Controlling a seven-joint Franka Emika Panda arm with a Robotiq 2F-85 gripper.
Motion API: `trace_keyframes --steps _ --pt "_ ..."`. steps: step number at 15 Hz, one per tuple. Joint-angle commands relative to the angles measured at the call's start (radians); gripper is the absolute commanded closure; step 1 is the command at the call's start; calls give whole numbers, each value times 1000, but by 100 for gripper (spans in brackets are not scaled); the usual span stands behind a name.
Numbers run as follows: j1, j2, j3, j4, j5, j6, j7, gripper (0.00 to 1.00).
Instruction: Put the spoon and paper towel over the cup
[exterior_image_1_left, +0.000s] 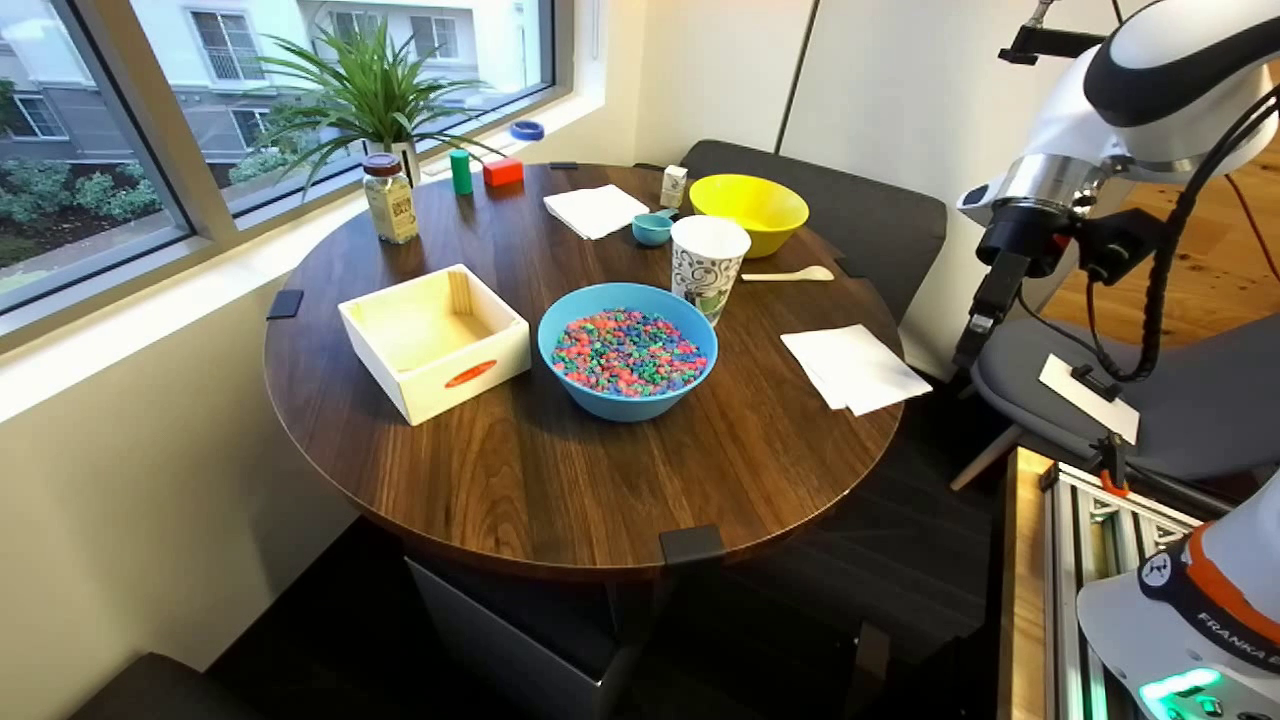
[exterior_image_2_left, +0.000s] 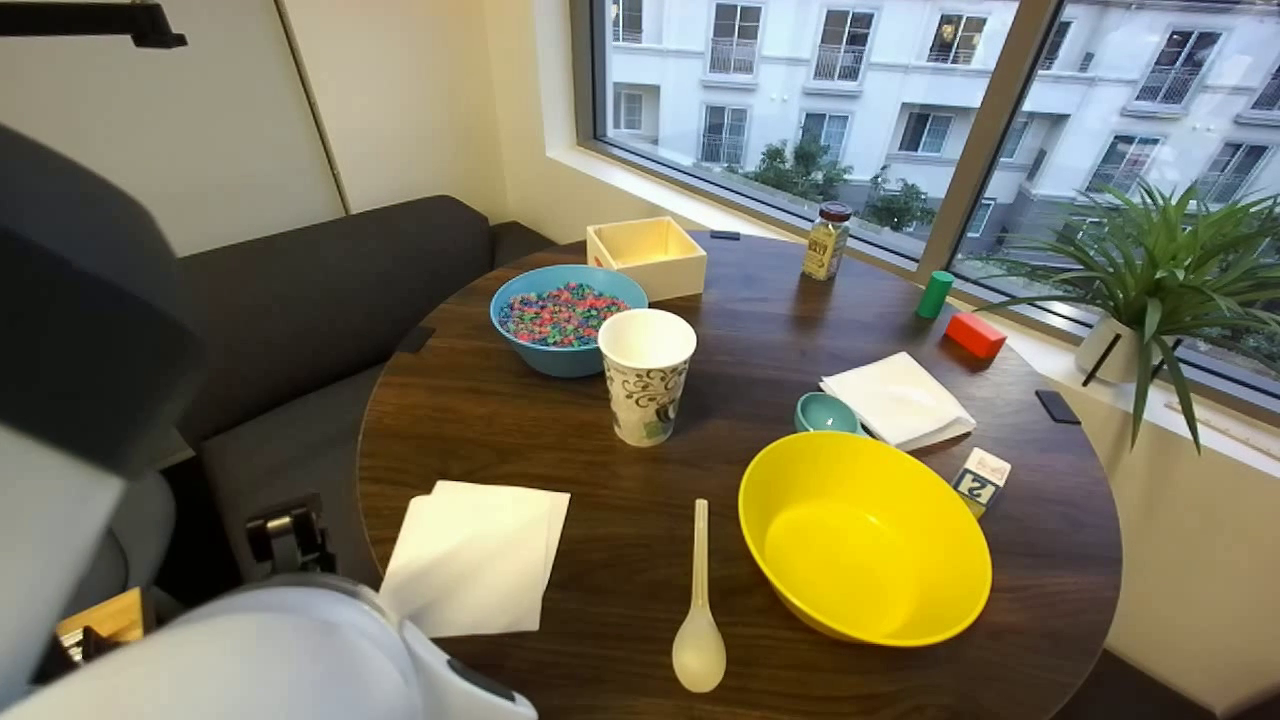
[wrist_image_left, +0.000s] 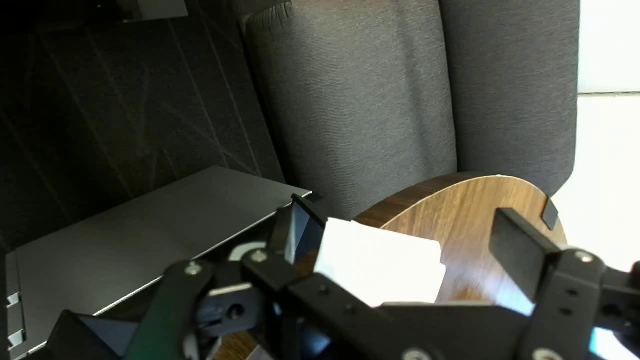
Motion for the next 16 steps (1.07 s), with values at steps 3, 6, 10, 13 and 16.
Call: trace_keyframes --steps 3,6,10,13,16 --pt "-23 131 37 45 99 -25 -79 0" --pt "-31 169 61 44 139 -18 -101 0" --pt "-57 188 95 39 166 0 -110 0" --pt "-76 192 114 40 171 7 -116 34" --pt "-89 191 125 41 174 11 -122 58"
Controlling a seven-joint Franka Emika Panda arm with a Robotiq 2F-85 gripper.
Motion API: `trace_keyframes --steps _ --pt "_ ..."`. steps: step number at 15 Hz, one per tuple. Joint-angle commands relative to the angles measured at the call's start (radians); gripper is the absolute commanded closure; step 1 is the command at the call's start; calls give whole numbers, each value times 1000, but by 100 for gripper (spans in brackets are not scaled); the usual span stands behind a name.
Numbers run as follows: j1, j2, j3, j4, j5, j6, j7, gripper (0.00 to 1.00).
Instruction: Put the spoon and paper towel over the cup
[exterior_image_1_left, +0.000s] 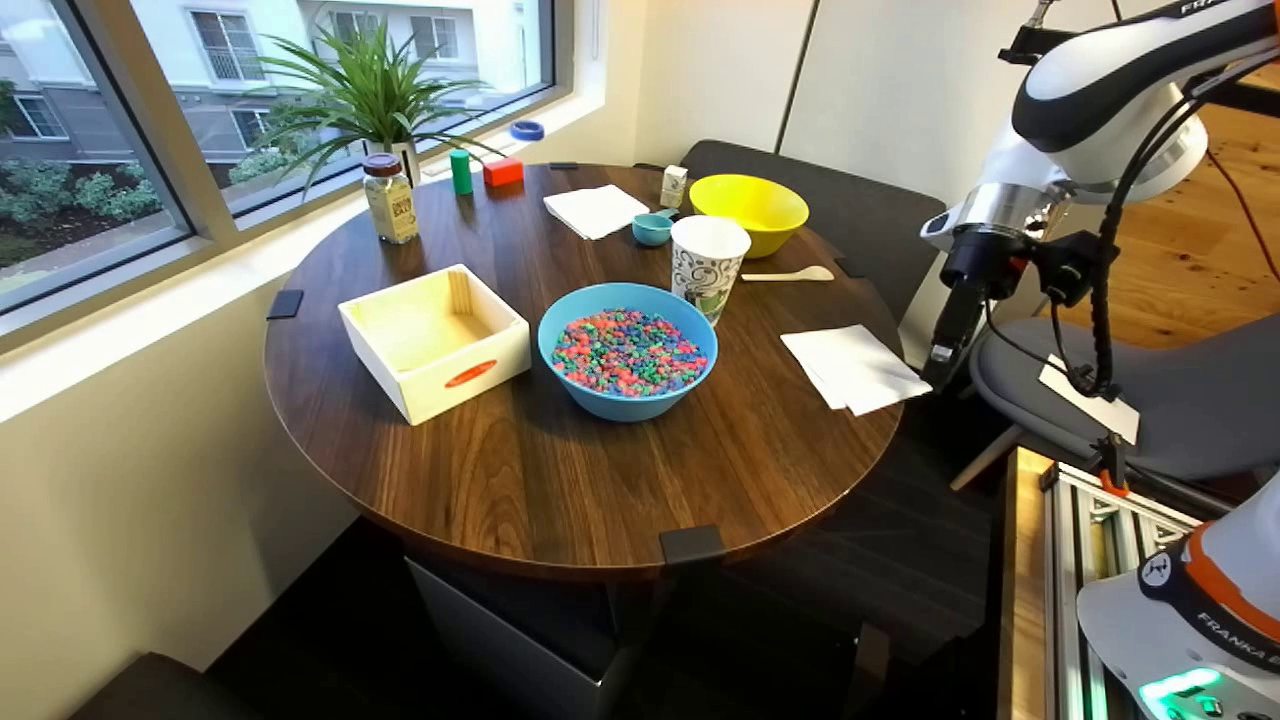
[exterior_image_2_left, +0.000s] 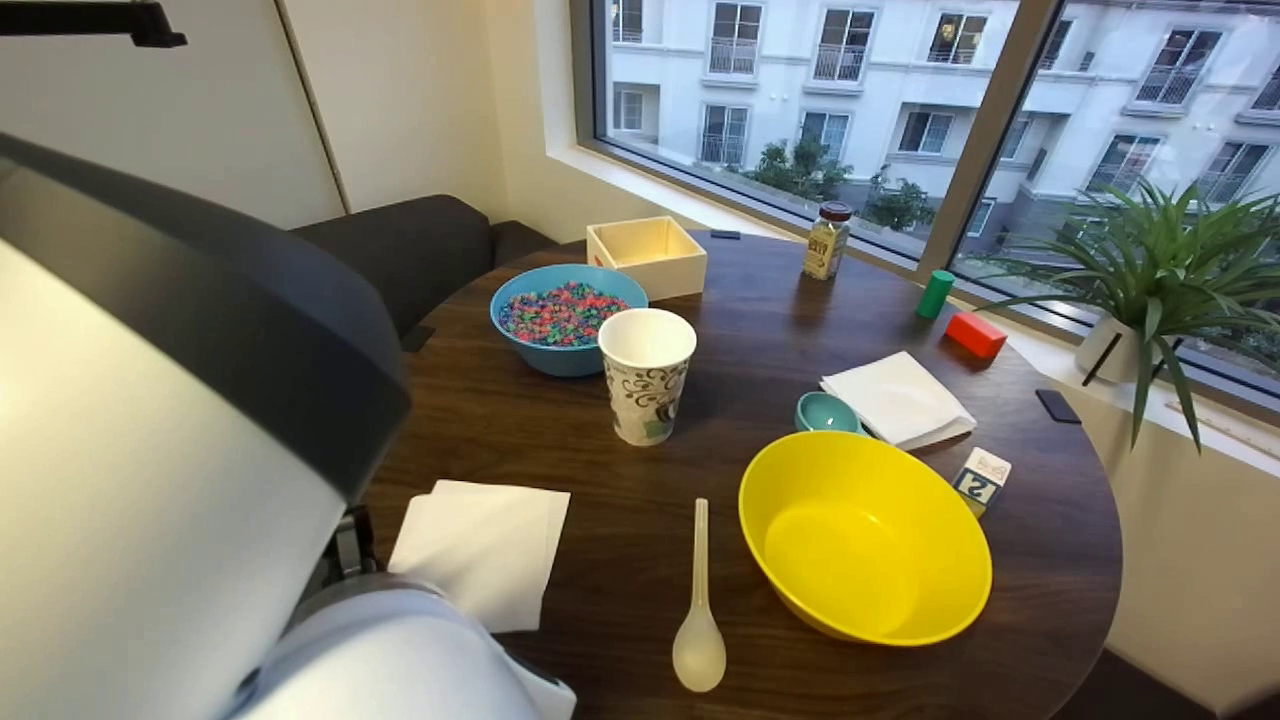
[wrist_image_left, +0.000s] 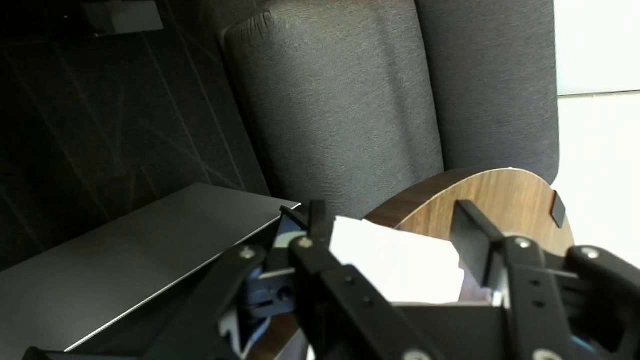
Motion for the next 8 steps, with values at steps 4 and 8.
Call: trace_keyframes --steps 4,8 --pt "-39 18 34 4 26 18 -29 87" --pt "-44 20 40 4 24 20 -29 100"
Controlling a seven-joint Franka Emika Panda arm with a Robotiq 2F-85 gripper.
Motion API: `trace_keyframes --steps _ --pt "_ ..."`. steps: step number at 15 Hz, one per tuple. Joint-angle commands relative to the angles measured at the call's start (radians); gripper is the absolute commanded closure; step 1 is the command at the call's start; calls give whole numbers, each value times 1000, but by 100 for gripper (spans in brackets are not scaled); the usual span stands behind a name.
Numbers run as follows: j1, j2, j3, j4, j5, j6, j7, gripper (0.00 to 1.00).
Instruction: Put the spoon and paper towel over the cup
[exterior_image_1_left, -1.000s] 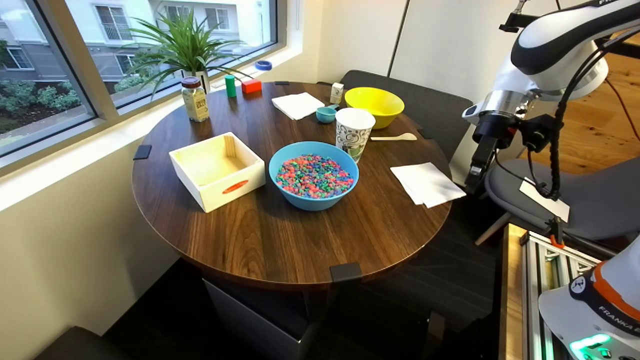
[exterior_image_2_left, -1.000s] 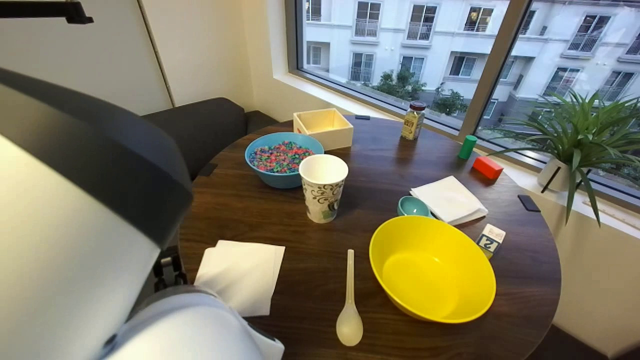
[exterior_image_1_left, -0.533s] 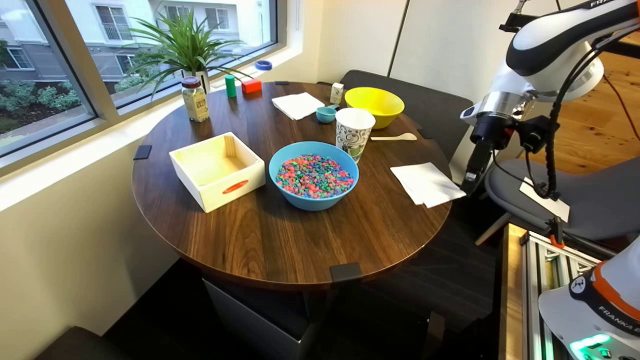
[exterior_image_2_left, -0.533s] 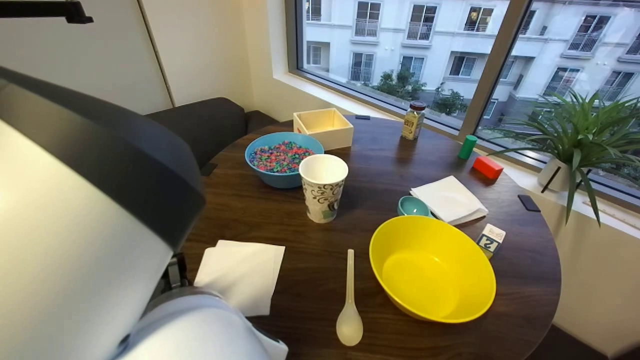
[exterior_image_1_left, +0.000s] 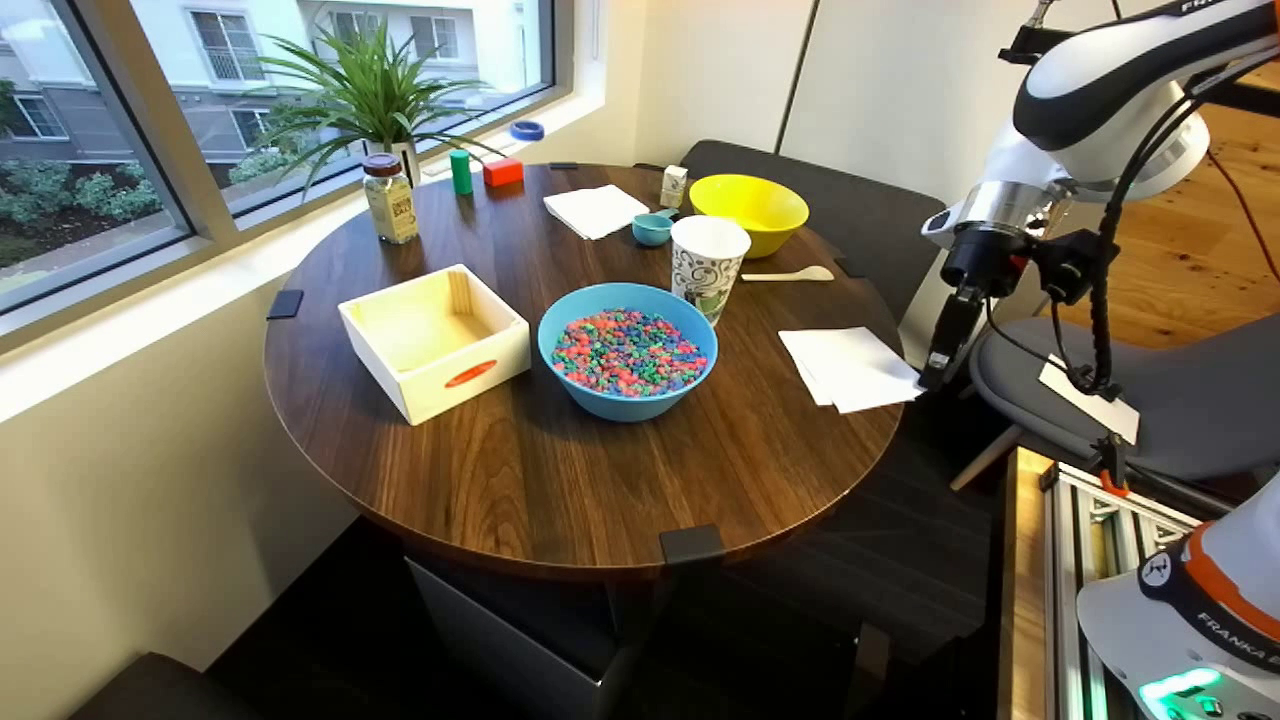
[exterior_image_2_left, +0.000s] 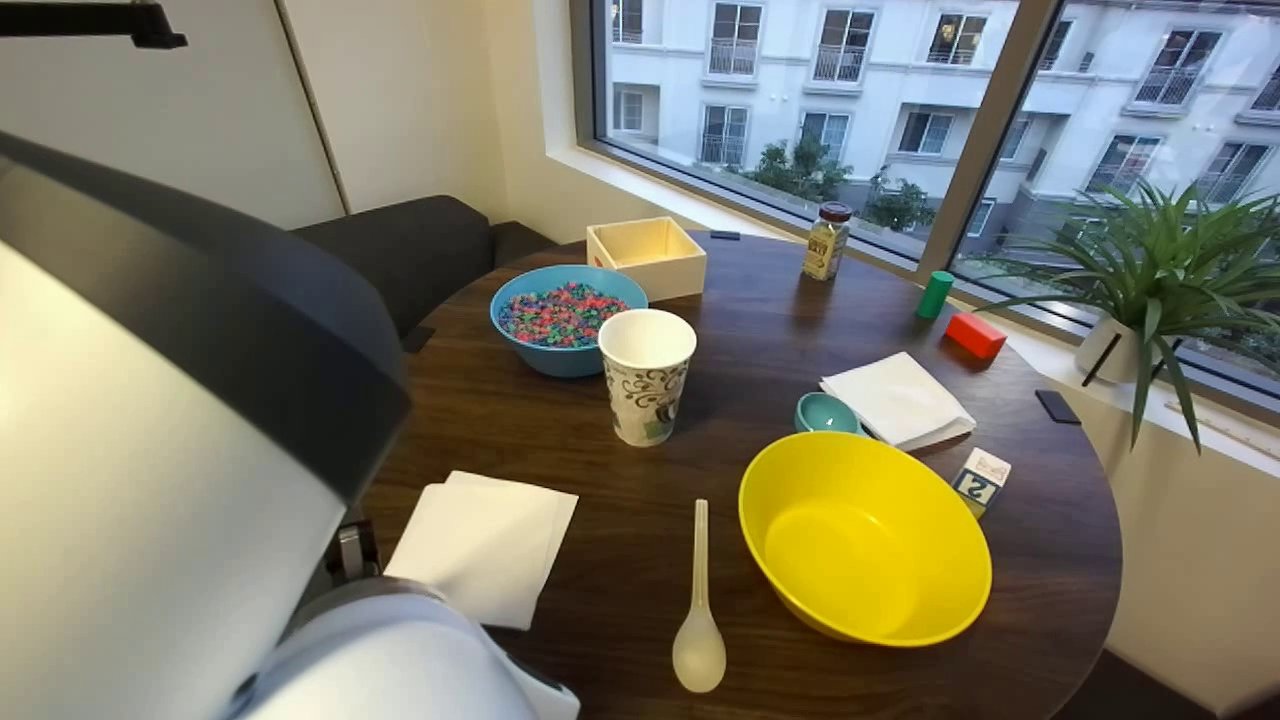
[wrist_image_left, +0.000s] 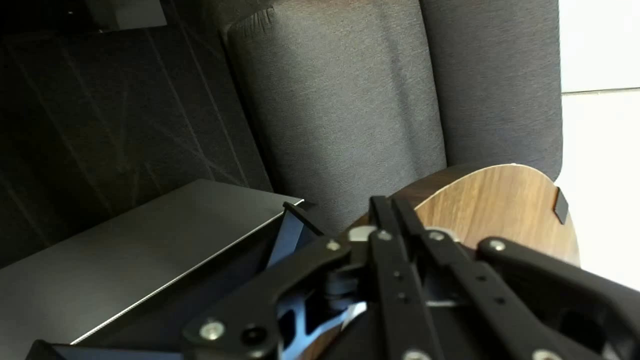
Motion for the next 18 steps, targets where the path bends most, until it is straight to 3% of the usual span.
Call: trace_keyframes --steps 1,2,3,13,15,16,18 --pt "-18 20 20 2 24 19 -24 100" --pt "-18 21 21 2 26 19 -26 92" --pt "-17 21 22 2 29 17 -29 73" --pt "-8 53 29 -2 138 50 -134 1" --pt "-11 64 35 -2 167 46 -157 0" --pt "-14 67 39 -3 175 45 -164 19" --pt "-19 73 44 -4 177 48 -169 28"
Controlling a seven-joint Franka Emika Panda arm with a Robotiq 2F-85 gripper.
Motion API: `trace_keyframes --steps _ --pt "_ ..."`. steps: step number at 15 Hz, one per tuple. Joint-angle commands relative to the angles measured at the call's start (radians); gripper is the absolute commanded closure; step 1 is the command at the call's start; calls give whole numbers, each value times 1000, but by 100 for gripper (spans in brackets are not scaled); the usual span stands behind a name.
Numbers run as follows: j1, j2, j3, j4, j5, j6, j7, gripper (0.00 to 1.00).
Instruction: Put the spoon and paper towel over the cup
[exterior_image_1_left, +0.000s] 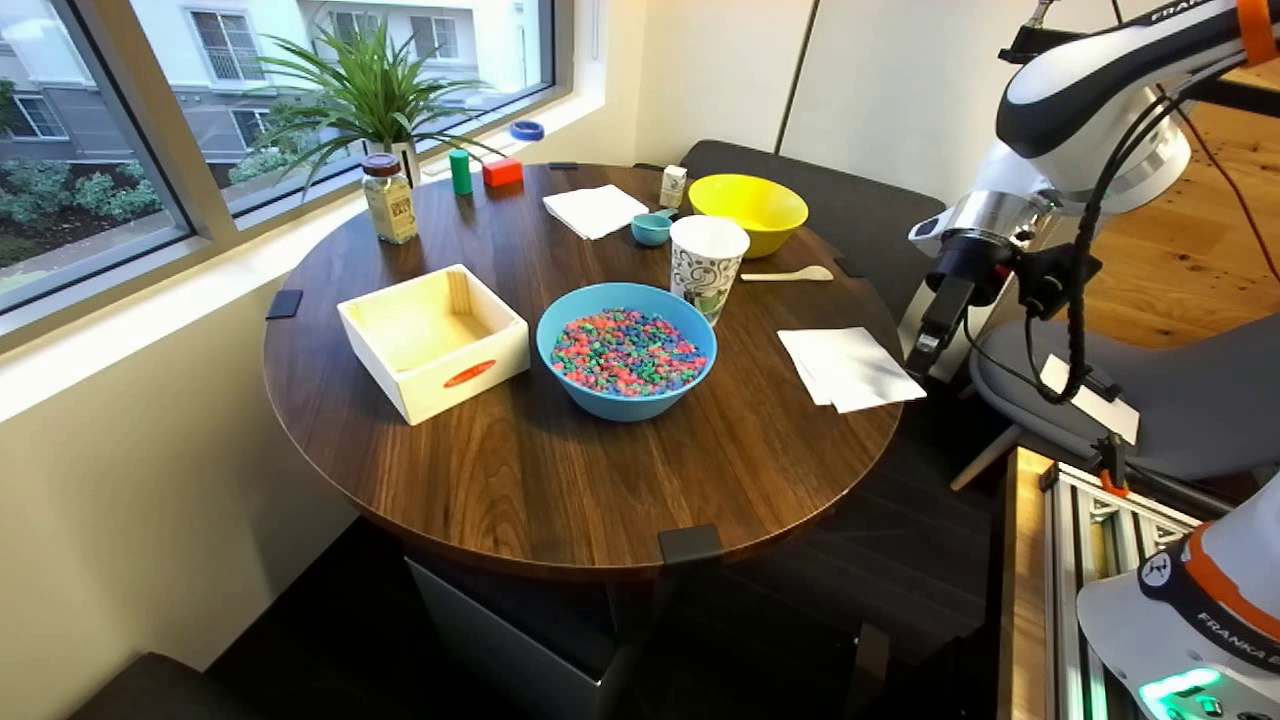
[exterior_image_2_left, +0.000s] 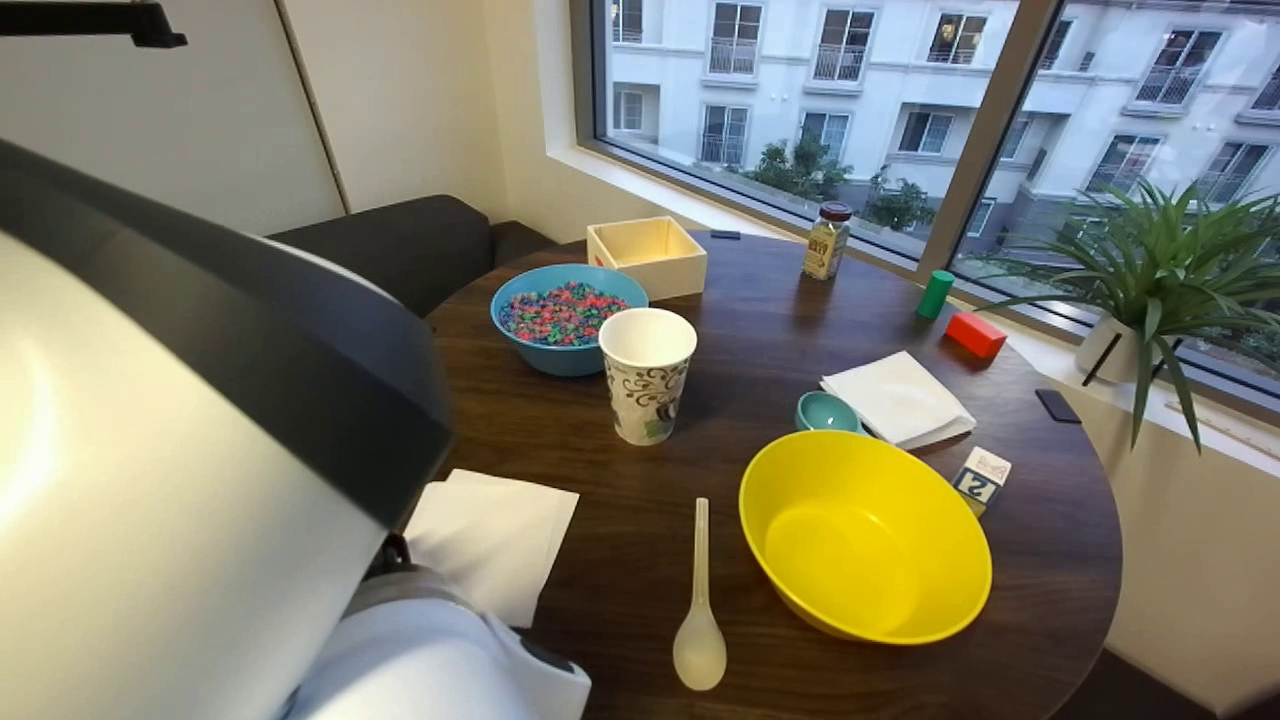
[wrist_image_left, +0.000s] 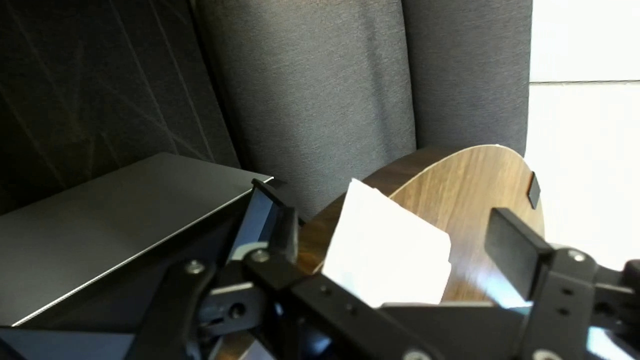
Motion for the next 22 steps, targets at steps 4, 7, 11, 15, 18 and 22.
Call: trace_keyframes --steps 4,7,11,15,18,22 --pt "-26 37 27 -4 47 26 -49 60" --pt "-34 37 33 -9 45 33 -52 82" --pt "-43 20 36 -19 41 33 -52 94" --pt "-53 -24 40 -32 28 26 -39 100" --pt "-55 -49 51 -35 19 39 -30 99" --pt "-56 -82 59 -38 5 37 -23 99"
